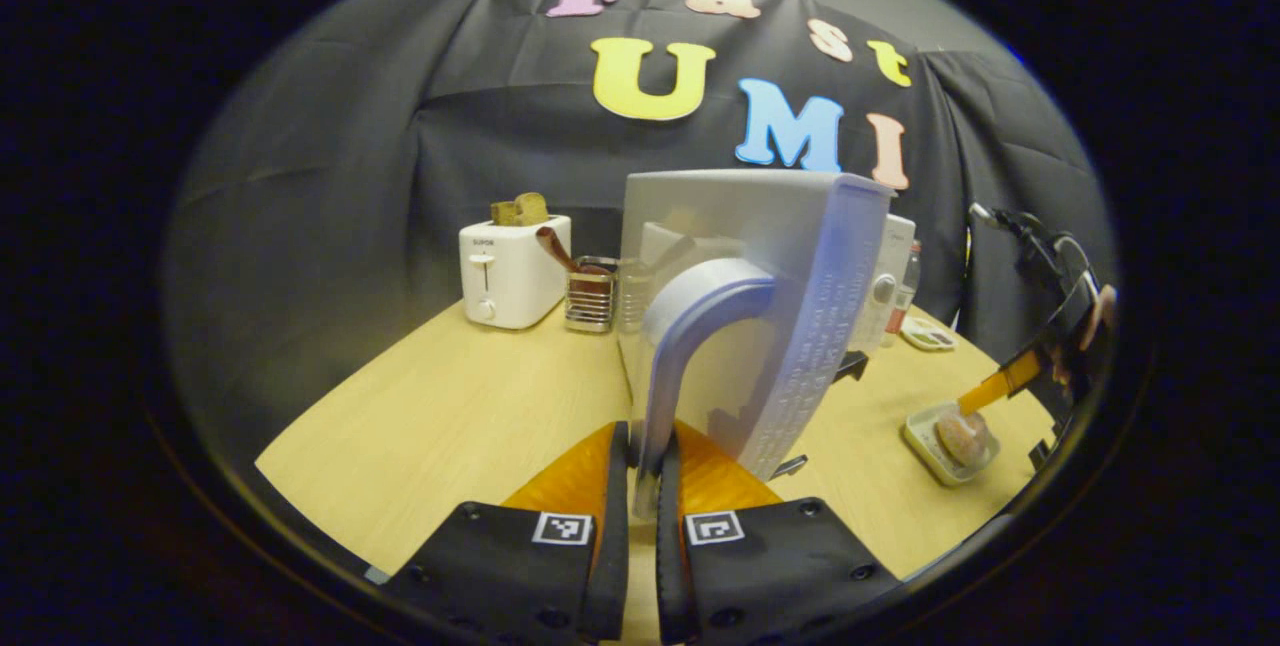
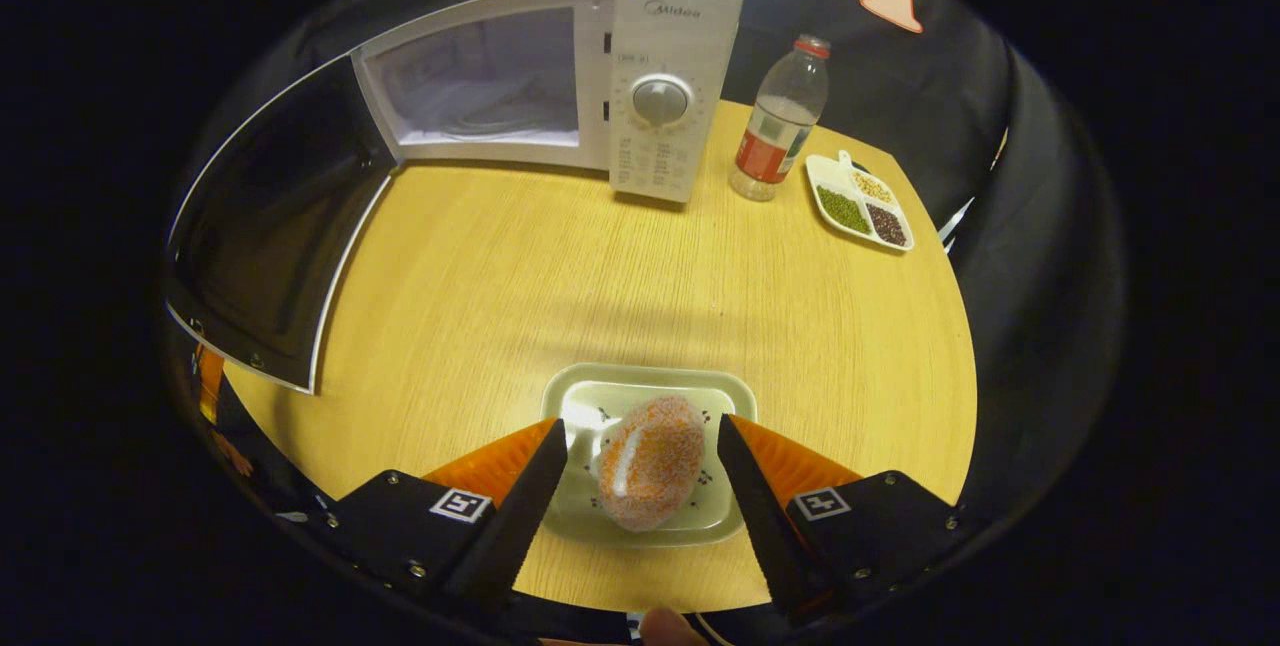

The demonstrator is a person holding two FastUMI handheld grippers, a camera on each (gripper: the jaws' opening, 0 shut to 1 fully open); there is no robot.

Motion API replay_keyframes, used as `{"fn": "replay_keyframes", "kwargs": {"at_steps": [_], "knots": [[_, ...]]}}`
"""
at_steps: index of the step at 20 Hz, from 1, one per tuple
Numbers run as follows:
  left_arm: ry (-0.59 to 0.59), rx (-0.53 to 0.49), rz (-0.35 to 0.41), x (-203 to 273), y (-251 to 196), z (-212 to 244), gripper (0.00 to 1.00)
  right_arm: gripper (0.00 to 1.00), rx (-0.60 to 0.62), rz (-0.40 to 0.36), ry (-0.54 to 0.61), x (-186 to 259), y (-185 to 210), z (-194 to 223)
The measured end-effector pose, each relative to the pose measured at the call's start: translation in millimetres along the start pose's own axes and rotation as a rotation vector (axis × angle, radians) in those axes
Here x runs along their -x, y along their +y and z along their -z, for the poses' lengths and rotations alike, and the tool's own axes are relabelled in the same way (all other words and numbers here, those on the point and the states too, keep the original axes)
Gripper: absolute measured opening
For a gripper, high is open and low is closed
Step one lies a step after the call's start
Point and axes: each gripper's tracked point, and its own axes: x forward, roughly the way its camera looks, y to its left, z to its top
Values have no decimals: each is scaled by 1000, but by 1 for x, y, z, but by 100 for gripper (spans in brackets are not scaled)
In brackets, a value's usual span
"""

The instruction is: Open the microwave oven with the left hand, put the food in, and close the microwave oven.

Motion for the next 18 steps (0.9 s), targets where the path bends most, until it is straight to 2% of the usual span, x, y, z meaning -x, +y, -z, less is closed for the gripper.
{"fn": "replay_keyframes", "kwargs": {"at_steps": [4,9,12,13,15,17,18], "knots": [[15,-32,26,0,5,-1,20,93,11,28,46,-18,1,13],[124,-27,-10,7,10,-2,20,95,48,64,57,-29,-7,21],[78,-132,-116,49,15,-29,21,96,19,59,80,-36,-11,30],[82,-135,-147,69,14,-36,19,96,-2,41,87,-39,-10,31],[74,-84,-199,113,1,-49,19,92,-48,-13,87,-43,-8,33],[31,11,-258,165,-26,-73,21,86,-76,-50,78,-44,-8,34],[8,63,-296,189,-41,-85,32,86,-84,-62,62,-44,-9,34]]}}
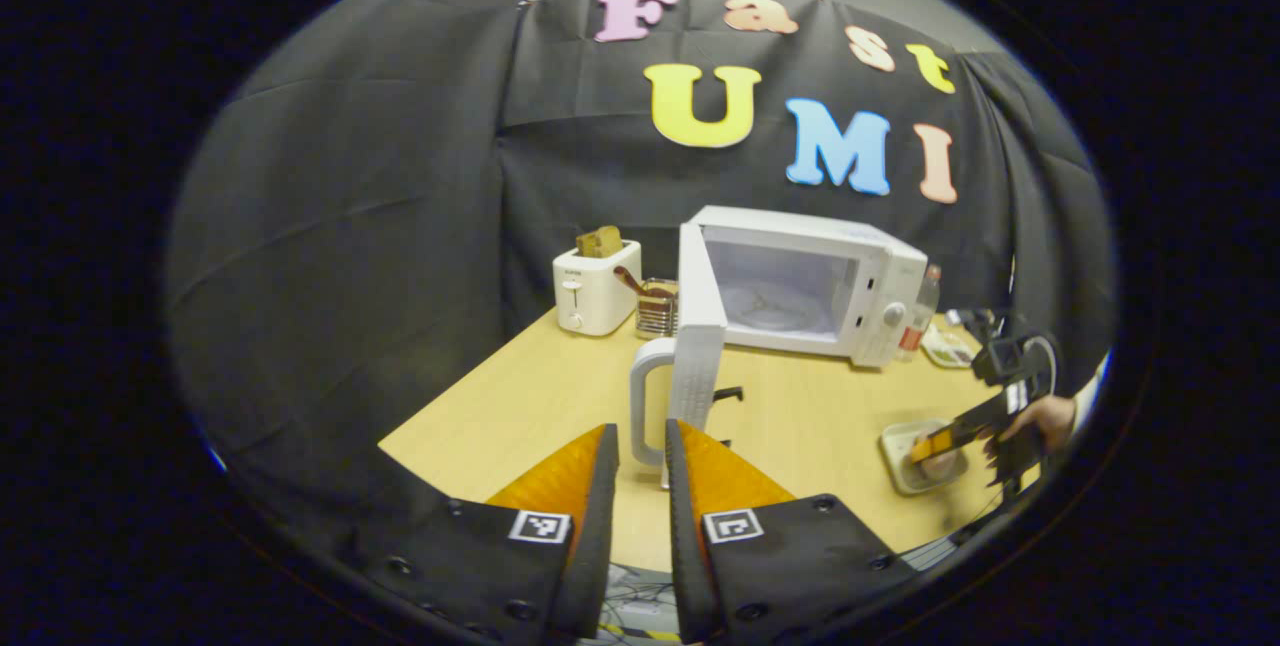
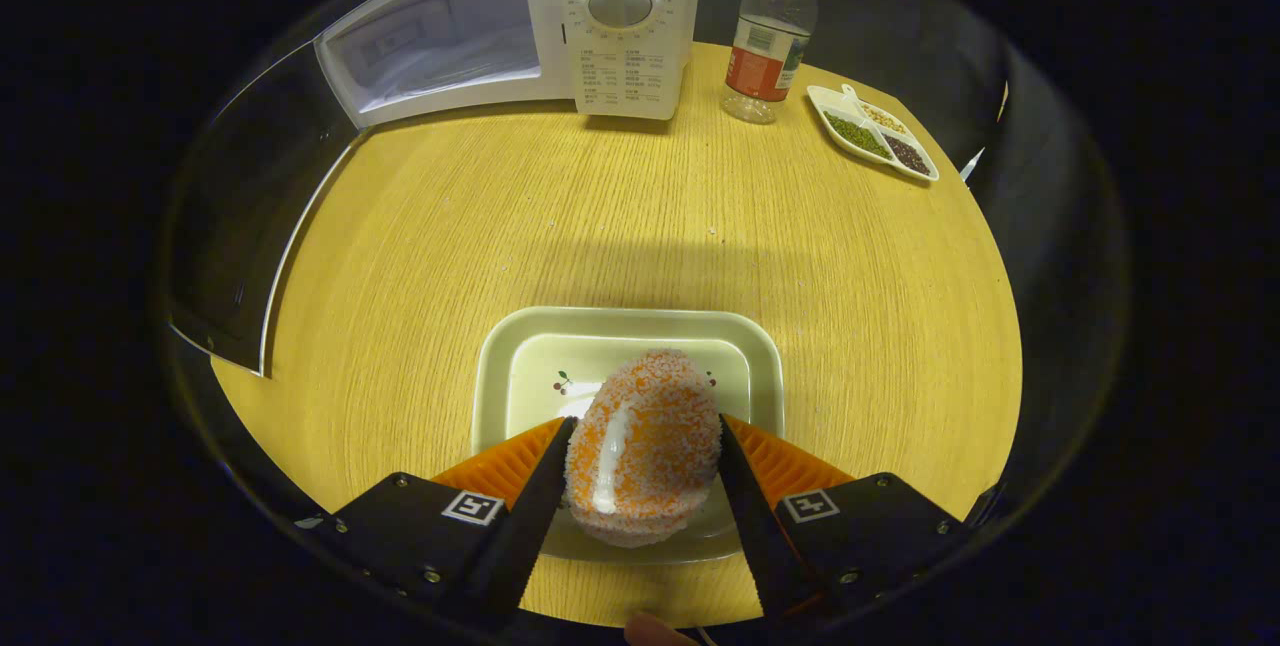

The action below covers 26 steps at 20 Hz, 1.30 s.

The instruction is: Open the microwave oven with the left hand, put the food in, and close the microwave oven.

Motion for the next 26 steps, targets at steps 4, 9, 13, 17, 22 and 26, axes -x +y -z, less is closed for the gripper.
{"fn": "replay_keyframes", "kwargs": {"at_steps": [4,9,13,17,22,26], "knots": [[-102,109,-143,120,-37,-52,86,86,33,-9,-66,0,-2,0],[-187,88,-179,228,-93,-112,83,87,29,-14,-100,-1,-3,0],[-273,-23,-180,264,-104,-162,83,87,40,-20,-135,0,-3,1],[-324,-95,-123,263,-99,-177,79,87,39,-18,-146,0,-3,2],[-378,-66,-17,249,-62,-180,82,87,34,-12,-161,0,-2,2],[-365,-49,24,229,-14,-183,81,87,36,-19,-129,3,-2,5]]}}
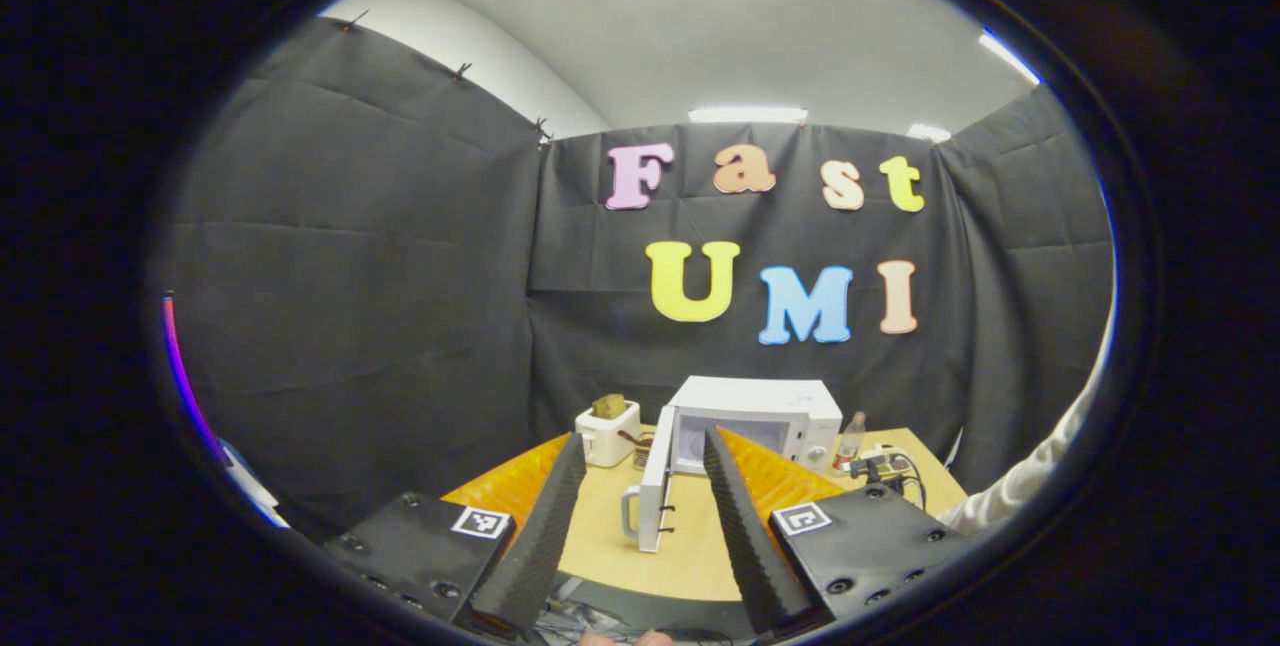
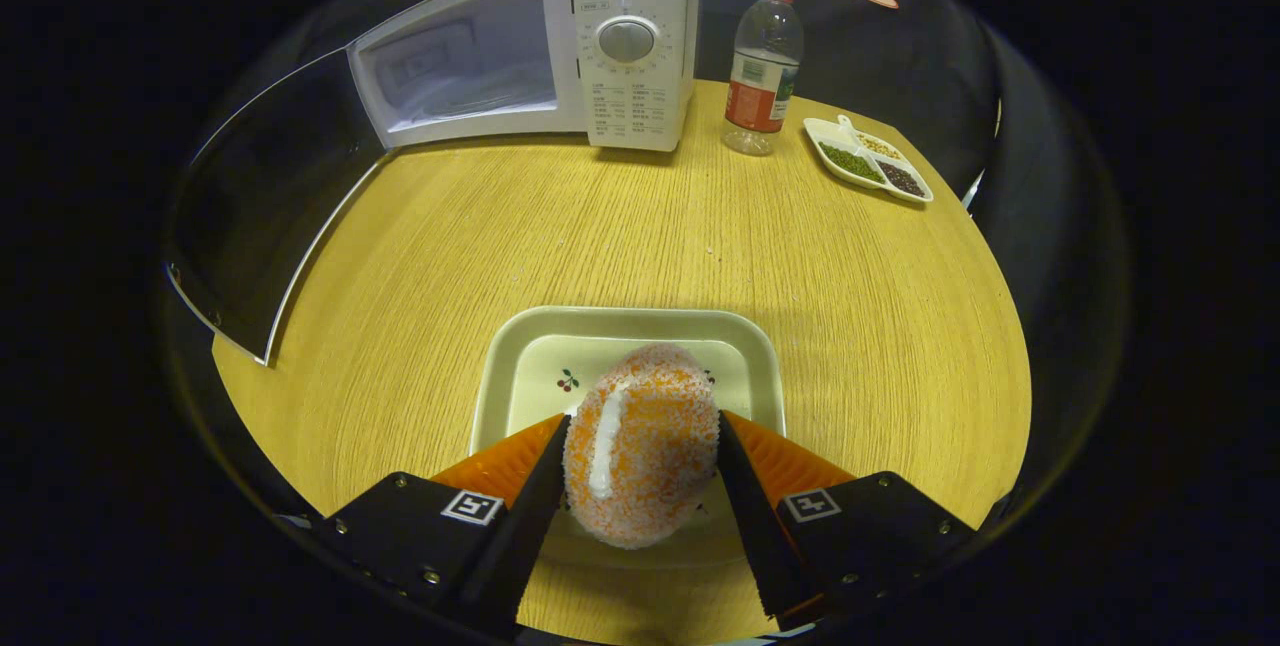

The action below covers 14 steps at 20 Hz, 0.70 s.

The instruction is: Open the microwave oven with the left hand, put the food in, and close the microwave oven.

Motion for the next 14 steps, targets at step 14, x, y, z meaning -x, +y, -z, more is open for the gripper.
{"fn": "replay_keyframes", "kwargs": {"at_steps": [14], "knots": [[183,188,-46,-138,32,43,79,67,-163,-128,-28,16,42,-29]]}}
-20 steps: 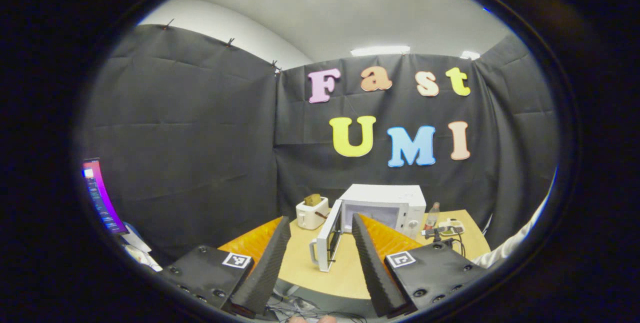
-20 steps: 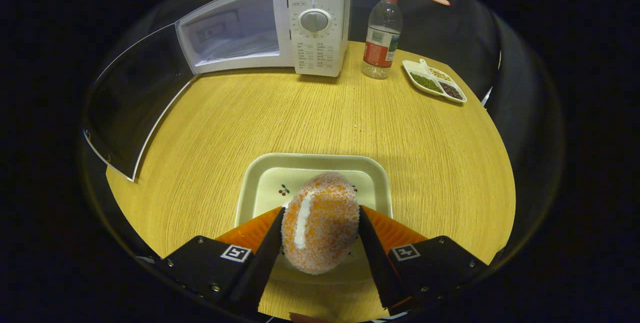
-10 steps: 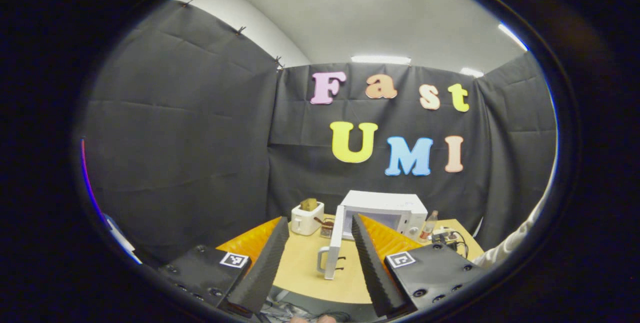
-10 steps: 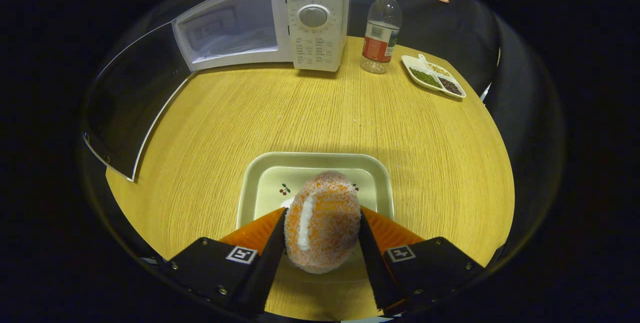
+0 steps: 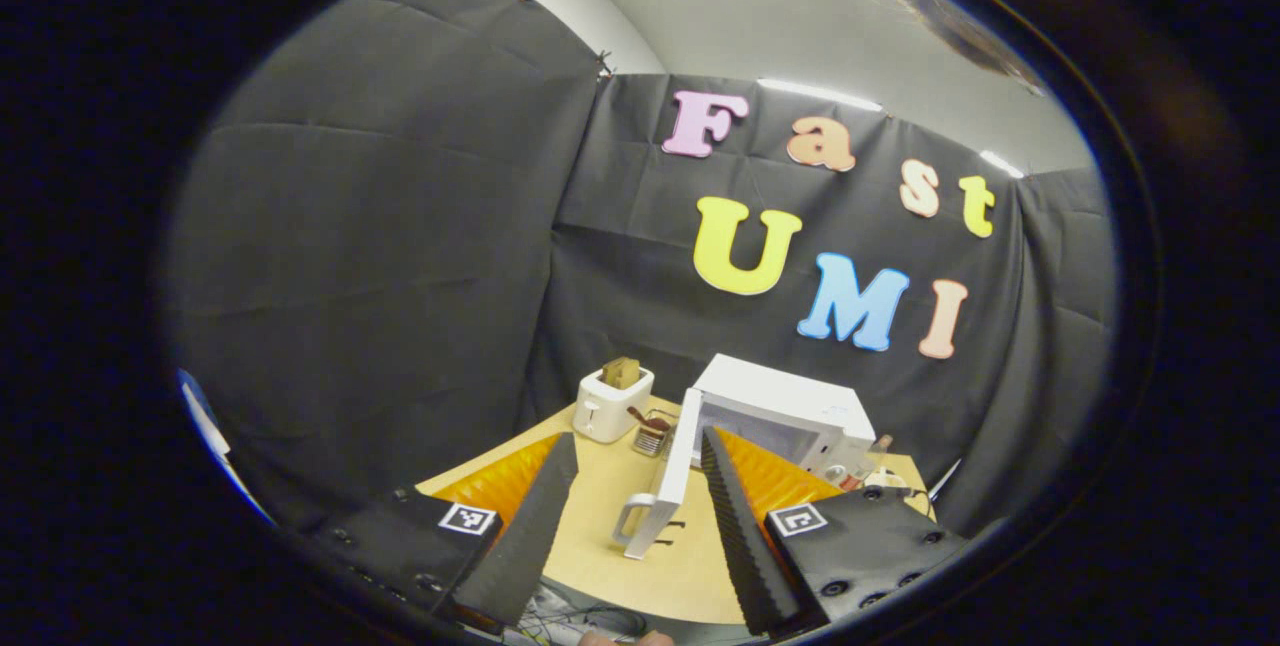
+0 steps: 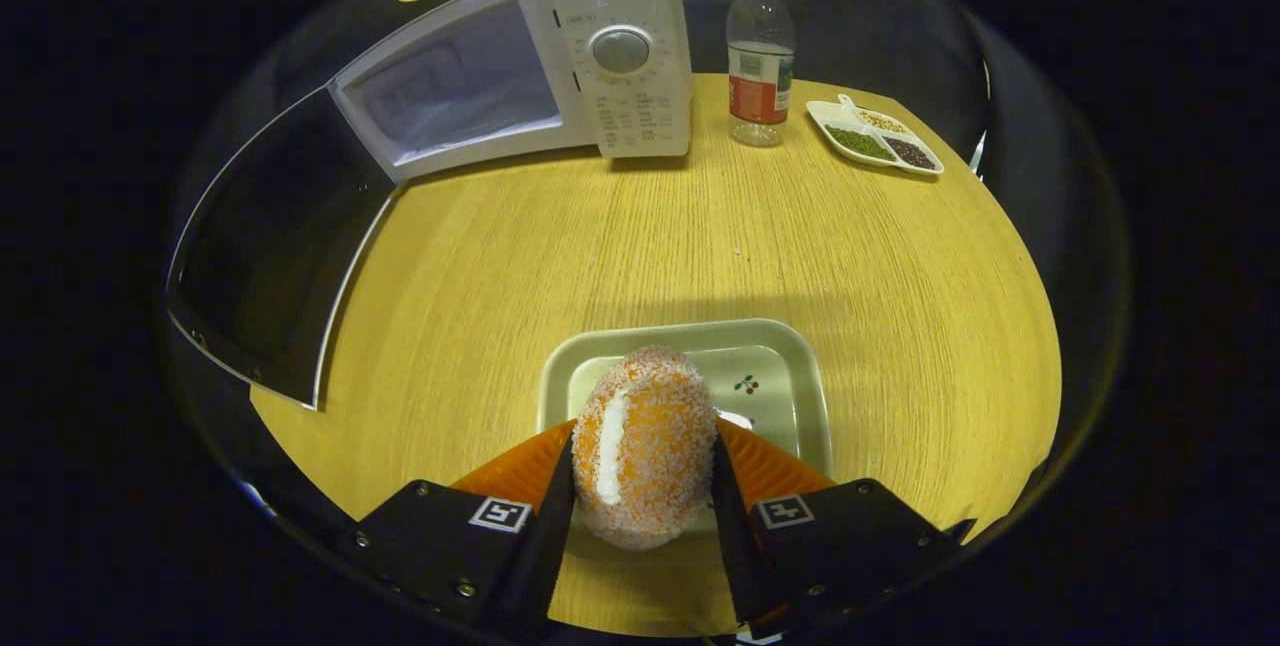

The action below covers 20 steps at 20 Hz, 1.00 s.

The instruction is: Open the microwave oven with the left hand, put the food in, and close the microwave oven.

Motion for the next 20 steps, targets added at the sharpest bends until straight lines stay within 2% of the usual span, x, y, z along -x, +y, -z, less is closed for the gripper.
{"fn": "replay_keyframes", "kwargs": {"at_steps": [2,5,9,12,20], "knots": [[27,-6,36,-19,-22,4,78,67,-49,-84,-35,3,29,-17],[52,-55,43,-46,-36,8,78,67,-100,-176,-80,4,63,-48],[78,-68,35,-60,-44,10,78,67,-156,-299,-161,-2,112,-94],[89,-82,1,-59,-41,12,78,66,-190,-342,-212,-21,138,-121],[132,-126,-80,-44,-37,25,78,66,-347,-370,-370,-76,183,-195]]}}
